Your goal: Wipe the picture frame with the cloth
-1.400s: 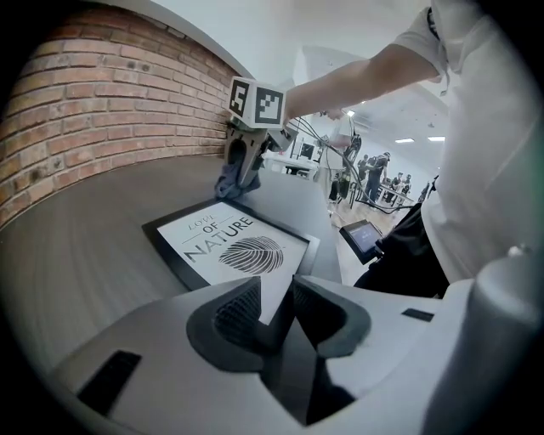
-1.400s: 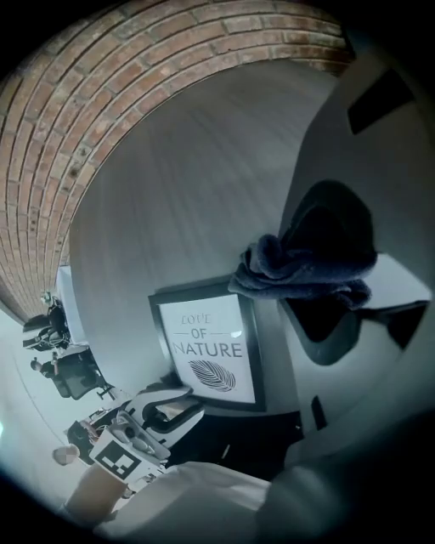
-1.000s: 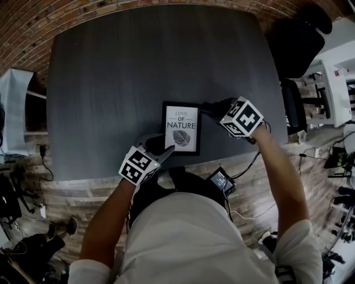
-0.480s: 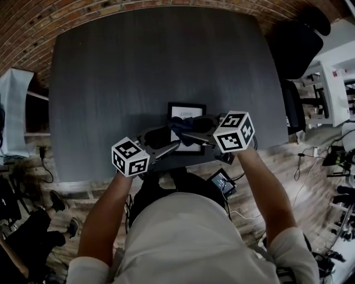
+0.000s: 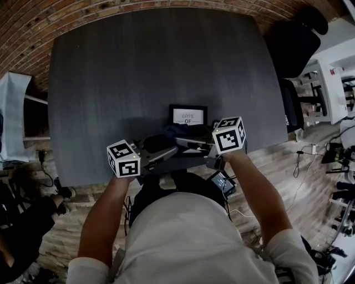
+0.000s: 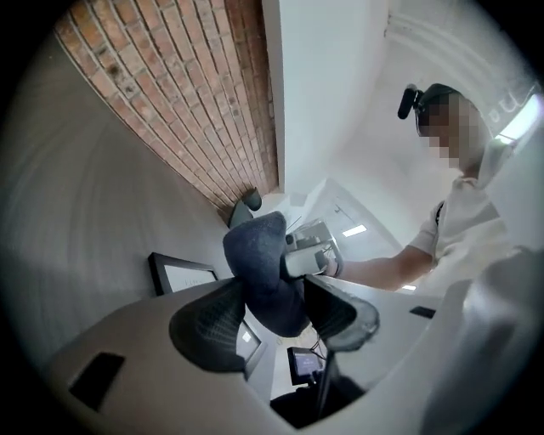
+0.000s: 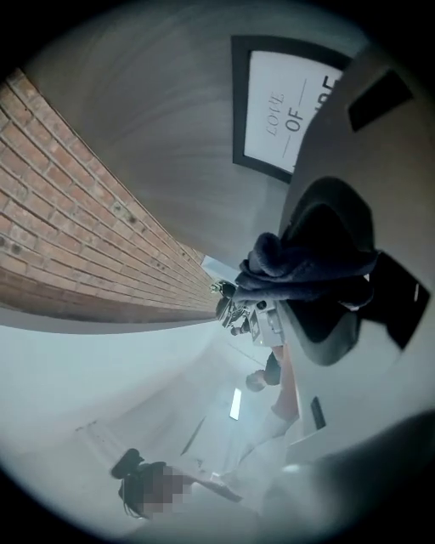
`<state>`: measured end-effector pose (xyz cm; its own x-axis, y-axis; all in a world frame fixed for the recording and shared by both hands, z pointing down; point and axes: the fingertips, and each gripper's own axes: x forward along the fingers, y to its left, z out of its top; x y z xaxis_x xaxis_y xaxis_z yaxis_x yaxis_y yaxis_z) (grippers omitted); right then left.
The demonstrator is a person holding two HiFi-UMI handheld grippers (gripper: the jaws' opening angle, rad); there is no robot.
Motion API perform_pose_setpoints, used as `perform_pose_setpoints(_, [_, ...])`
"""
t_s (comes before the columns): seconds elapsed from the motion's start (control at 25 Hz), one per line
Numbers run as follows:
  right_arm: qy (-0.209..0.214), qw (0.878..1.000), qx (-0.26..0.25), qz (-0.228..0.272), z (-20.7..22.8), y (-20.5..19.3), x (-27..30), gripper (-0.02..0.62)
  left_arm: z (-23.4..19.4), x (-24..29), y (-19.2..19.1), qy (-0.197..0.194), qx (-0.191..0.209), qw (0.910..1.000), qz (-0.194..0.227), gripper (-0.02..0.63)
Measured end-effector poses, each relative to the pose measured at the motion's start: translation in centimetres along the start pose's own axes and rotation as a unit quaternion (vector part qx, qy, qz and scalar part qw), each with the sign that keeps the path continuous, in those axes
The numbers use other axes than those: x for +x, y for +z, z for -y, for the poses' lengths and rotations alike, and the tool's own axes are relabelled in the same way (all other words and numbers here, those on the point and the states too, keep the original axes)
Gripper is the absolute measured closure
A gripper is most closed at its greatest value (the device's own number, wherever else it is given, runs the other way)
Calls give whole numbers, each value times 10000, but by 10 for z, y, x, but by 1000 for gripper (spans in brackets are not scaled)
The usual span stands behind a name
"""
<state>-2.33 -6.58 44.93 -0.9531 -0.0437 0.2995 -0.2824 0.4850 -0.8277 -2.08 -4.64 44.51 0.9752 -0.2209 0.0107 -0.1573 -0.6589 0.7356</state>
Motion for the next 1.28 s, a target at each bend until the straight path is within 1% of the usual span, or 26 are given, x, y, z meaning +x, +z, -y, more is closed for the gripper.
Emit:
perform_pose_setpoints(0.08, [18,10000,35,23,-1,-1,2,465,0,-2,0,-89,-154,9998,35,393])
perform_pose_setpoints(0.16, [51,9999,108,49,-2,-3,1,466,2,-1,-2,-154,-224,9996,18,393])
perform_pose_setpoints(0.28, [121,9990,354,255,-5,-2,2,468,2,-2,-2,-213,-260,9994,42,388])
perform_pose_setpoints(0.4, [21,9979,482,437,-1,-1,3,469,-2,-5,-2,-176,-344,9993,17,394])
perform_pose_setpoints(0.52, [-127,9969,516,577,4,2,0,461,-6,-5,-1,-31,-408,9991,70,472])
perform_pose_setpoints(0.56, [-191,9967,485,617,5,4,-1,449,-7,-5,0,9,-421,9990,119,485])
perform_pose_setpoints(0.64, [-355,9965,376,652,8,5,-2,410,-10,-6,2,116,-376,9991,175,497])
perform_pose_setpoints(0.72, [-569,9961,229,636,14,4,-5,375,-18,-9,4,327,-250,9990,179,503])
perform_pose_setpoints(0.84, [-1002,9929,74,643,27,0,-15,371,-39,-19,9,838,21,9964,99,508])
perform_pose_setpoints(0.92, [-1409,9880,-23,629,38,-4,-25,382,-57,-26,12,1354,357,9901,-82,508])
perform_pose_setpoints(1.0, [-2004,9782,-271,469,53,-12,-37,429,-75,-32,16,1926,772,9777,-338,509])
perform_pose_setpoints(1.08, [-2683,9613,-613,104,68,-23,-50,486,-91,-36,23,2351,1130,9639,-544,509])
perform_pose_setpoints(1.12, [-3011,9503,-782,-139,76,-31,-56,511,-97,-37,27,2510,1291,9573,-633,509])
perform_pose_setpoints(1.16, [-3295,9388,-919,-407,82,-39,-62,524,-102,-36,31,2648,1446,9506,-725,509])
perform_pose_setpoints(1.2, [-3504,9286,-1015,-675,86,-49,-68,542,-108,-35,34,2770,1594,9440,-824,509])
perform_pose_setpoints(1.28, [-3715,9147,-1128,-1127,90,-69,-72,551,-117,-29,37,2958,1868,9310,-1041,509])
